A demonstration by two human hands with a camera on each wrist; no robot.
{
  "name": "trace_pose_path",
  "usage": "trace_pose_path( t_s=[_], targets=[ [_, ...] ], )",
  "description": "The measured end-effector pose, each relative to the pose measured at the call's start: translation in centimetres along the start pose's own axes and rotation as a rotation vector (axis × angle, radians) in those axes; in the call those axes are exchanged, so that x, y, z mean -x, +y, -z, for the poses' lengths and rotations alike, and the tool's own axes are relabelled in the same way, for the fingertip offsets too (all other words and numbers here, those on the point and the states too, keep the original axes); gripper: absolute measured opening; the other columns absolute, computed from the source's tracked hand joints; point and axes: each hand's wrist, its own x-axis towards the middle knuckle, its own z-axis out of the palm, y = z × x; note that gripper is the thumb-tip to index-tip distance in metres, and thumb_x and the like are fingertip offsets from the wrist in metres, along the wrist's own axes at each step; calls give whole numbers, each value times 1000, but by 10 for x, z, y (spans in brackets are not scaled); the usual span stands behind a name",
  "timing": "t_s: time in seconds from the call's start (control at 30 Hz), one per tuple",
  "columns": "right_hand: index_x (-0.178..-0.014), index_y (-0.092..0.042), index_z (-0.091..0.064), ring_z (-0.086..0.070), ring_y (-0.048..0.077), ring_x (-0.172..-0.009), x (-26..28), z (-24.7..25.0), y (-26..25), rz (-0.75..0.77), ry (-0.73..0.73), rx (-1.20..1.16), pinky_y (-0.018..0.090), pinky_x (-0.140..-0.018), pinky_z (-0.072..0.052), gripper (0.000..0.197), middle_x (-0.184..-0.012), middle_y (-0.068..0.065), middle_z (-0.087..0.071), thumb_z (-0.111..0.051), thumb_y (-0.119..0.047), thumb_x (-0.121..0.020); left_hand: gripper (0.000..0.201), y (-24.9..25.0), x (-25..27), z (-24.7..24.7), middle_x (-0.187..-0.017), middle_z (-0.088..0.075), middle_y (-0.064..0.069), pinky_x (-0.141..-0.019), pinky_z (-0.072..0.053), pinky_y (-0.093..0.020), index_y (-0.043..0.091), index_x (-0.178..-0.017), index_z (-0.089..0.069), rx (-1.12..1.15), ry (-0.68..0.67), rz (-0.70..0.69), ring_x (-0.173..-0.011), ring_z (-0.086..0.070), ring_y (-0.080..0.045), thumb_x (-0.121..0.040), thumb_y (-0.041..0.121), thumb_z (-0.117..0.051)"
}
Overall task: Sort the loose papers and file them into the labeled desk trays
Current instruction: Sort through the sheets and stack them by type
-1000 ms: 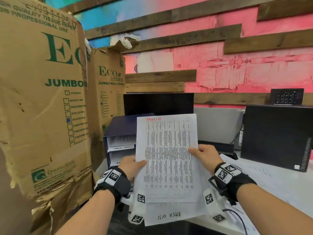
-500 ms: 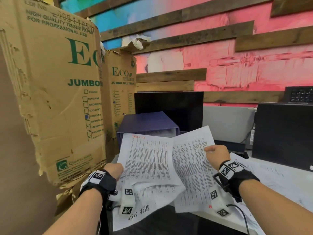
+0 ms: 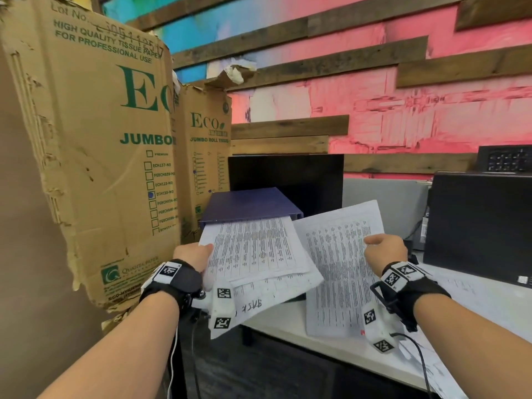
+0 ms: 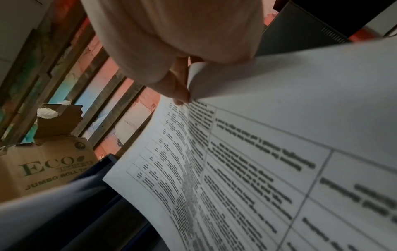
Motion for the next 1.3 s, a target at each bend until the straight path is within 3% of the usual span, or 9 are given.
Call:
trace_pose_path(
  t_s=[0.13, 0.37, 0.53, 0.63, 0.73, 0.93, 1.03, 1.13, 1.3],
  targets=[
    [-104, -10, -71, -62, 29, -98, -3, -1, -1, 22, -81, 1, 29, -82, -49, 31, -114, 13, -66, -50, 1, -85, 28, 22, 30, -8, -95, -72, -8, -86, -55, -40, 9, -96, -68, 19, 70, -20, -87, -68, -29, -80, 32, -65],
    [-129, -3, -54, -55, 23, -118, 1, -22, -4, 122, -365, 190, 28, -98, -41, 52, -132, 11, -54, -71, -13, -81, 11, 38, 26, -33, -81, -69, -11, -74, -52, -35, 18, -84, -68, 202, 167, -10, -77, -66, -27, -82, 8, -66],
    [-133, -3, -48, -59, 31, -101, -10, -28, -3, 94, -108, 227, 34, -87, -50, 51, -138, 12, -36, -60, -8, -85, 32, 40, 4, -52, -99, -66, -18, -75, -53, -35, 7, -112, -64, 214, 293, -87, -81, -65, -30, -80, 2, -65],
    [-140, -7, -42, -53, 28, -111, -19, -25, -7, 163, -52, 149, 33, -93, -46, 55, -142, 10, -30, -58, -9, -88, 22, 39, -4, -62, -92, -70, -21, -63, -49, -31, 8, -104, -71, 113, 245, -141, -56, -56, -27, -87, 4, -57],
    [-144, -7, -34, -40, 23, -130, -19, -31, -12, 267, -219, 137, 28, -103, -35, 77, -145, 4, -25, -74, -24, -81, 21, 42, -9, -67, -100, -70, -18, -76, -52, -36, 1, -105, -70, 44, 216, -171, -86, -65, -37, -90, 9, -57],
    [-139, -15, -30, -38, 19, -124, -8, -63, -21, 420, -441, 330, 31, -100, -44, 110, -137, -5, -18, -87, -49, -52, 30, 45, -30, -71, -63, -52, -17, -63, -42, -41, 2, -55, -49, -42, 166, -162, -66, -47, -26, -82, 2, -61],
    [-134, -20, -31, -37, 17, -120, -10, -85, -20, 409, -483, 333, 36, -98, -46, 111, -134, -8, -16, -88, -52, -44, 14, 46, -27, -67, -83, -59, -23, -72, -44, -39, -8, -83, -60, -128, 147, -153, -79, -54, -32, -82, 5, -65],
    [-119, -21, -39, -46, 18, -108, -15, -103, -19, 427, -436, 315, 38, -92, -50, 83, -128, -8, -21, -85, -48, -55, 53, 49, -16, -65, -120, -56, -26, -89, -44, -39, -13, -126, -45, -206, 130, -161, -111, -55, -39, -87, 15, -67],
    [-113, -14, -43, -52, 21, -93, -16, -125, -24, 414, -390, 348, 35, -87, -51, 58, -128, 2, -25, -78, -27, -69, 48, 46, -20, -55, -114, -59, -20, -84, -48, -36, -3, -121, -51, -387, 29, -194, -102, -58, -37, -88, 29, -66]
  ],
)
